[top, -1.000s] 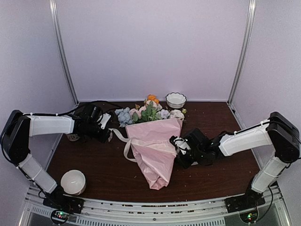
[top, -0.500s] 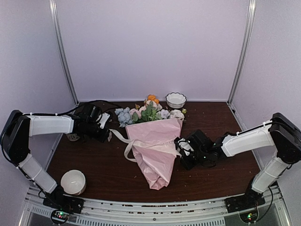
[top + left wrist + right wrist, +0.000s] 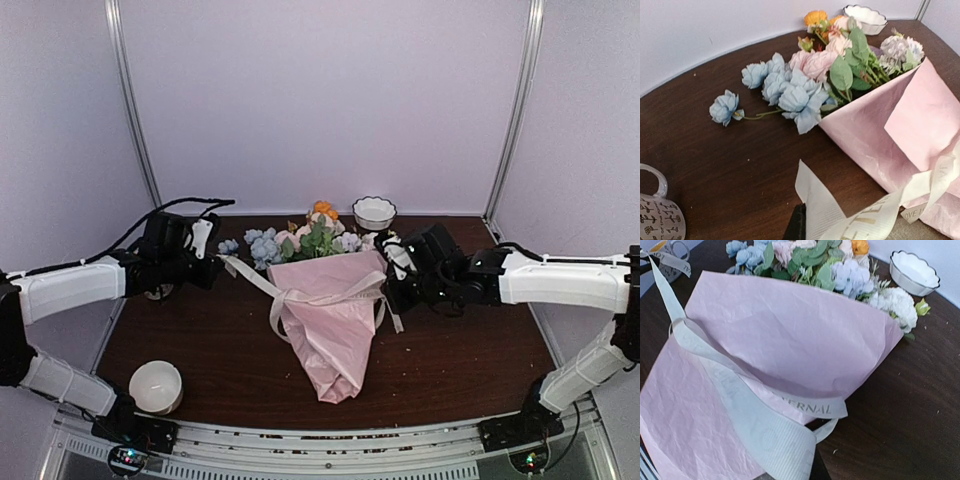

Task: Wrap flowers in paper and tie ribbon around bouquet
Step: Tie the ribbon around the folded bouquet.

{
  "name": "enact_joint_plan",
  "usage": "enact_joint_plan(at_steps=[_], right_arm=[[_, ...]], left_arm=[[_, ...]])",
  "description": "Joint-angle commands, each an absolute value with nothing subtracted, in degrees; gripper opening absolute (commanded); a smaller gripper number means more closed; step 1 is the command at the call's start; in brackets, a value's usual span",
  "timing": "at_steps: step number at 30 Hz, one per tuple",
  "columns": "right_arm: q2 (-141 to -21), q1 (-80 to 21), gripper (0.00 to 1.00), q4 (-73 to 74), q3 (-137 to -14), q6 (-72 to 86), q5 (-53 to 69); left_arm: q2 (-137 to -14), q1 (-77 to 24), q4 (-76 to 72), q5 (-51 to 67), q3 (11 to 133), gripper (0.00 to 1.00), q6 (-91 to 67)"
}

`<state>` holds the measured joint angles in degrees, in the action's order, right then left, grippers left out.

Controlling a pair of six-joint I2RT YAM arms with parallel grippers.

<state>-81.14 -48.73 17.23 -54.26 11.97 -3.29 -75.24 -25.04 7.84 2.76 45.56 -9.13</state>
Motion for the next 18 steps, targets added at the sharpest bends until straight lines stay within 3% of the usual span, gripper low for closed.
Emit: enact_joint_plan(at_steps=[1,13,15,18], right_arm=[[-83.71,-50.02,0.00,18.87,-61.32,9.84,-6.70],[-90.81,-50.30,0.00,19.90,-73.60,9.73,-3.67],[-87.85,-45.26,0.00,19.25,-69.86,15.98,-5.01],[-78.30,-27.95,0.00,11.86,-52.92,29.45,1.26]], left_arm=[[-75.10,-27.77,2.41,4.32,47.02,0.00,-8.78],[-78.08,-28.25,1.03,5.23,49.65,0.00,-11.14],[-78.21,-22.24,0.79,6.44,47.67,0.00,-16.29],[-74.34,-15.18,-2.02,6.63,39.62,0.00,-23.00]])
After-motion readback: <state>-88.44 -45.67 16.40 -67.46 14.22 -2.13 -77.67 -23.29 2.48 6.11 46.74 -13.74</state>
